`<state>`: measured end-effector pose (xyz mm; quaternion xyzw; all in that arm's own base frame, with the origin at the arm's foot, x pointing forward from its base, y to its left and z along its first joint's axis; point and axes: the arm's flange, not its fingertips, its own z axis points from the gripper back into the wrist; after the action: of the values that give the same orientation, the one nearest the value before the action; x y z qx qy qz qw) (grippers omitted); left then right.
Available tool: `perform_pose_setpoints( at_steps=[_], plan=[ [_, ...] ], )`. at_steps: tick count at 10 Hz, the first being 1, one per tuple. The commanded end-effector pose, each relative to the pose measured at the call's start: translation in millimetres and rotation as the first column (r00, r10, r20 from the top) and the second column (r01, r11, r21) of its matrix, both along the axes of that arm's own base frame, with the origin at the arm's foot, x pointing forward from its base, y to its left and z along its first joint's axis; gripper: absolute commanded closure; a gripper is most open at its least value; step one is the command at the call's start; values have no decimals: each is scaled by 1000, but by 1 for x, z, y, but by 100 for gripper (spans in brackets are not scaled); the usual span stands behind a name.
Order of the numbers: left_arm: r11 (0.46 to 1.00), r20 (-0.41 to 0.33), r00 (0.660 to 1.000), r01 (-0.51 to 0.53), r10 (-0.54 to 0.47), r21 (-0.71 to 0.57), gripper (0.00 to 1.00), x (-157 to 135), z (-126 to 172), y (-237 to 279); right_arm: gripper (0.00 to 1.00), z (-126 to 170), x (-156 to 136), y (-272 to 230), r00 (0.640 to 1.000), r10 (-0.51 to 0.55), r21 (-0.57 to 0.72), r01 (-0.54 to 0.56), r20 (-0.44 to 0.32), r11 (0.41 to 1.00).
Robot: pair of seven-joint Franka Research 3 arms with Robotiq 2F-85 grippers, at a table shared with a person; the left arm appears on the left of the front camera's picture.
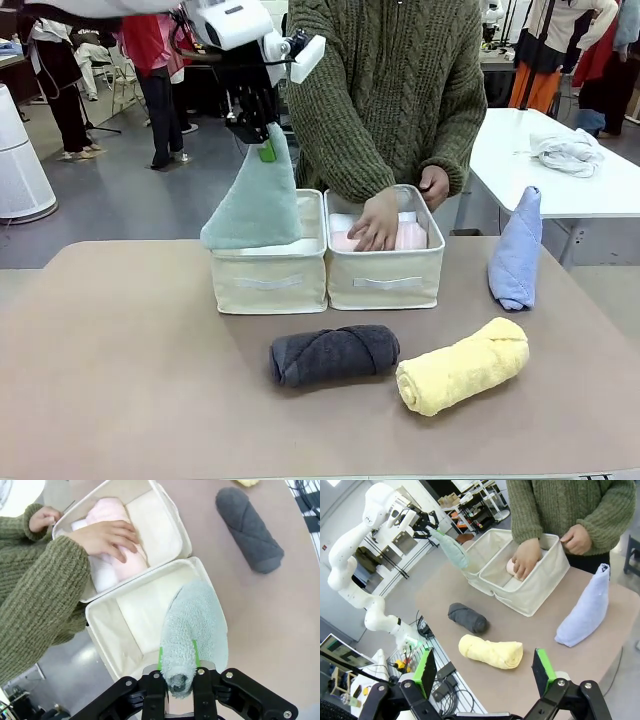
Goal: Sort the towels based on their folding style.
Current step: Pick up one triangle-folded towel and place it in the left Fabric basket.
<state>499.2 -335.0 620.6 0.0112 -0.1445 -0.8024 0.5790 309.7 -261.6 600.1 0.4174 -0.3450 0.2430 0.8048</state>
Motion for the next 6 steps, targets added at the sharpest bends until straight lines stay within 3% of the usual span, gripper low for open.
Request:
perform_pose_setpoints(
  at_steps=[1,6],
  plan=[
    [995,-8,998,-62,61,-74,83,7,-6,-9,0,0,1,-1,1000,8,16,-9,22,1000],
    [995,-34,996,-87,86,-45,83,23,-39,-20,0,0,1,-1,1000,8,16,-9,22,1000]
  ],
)
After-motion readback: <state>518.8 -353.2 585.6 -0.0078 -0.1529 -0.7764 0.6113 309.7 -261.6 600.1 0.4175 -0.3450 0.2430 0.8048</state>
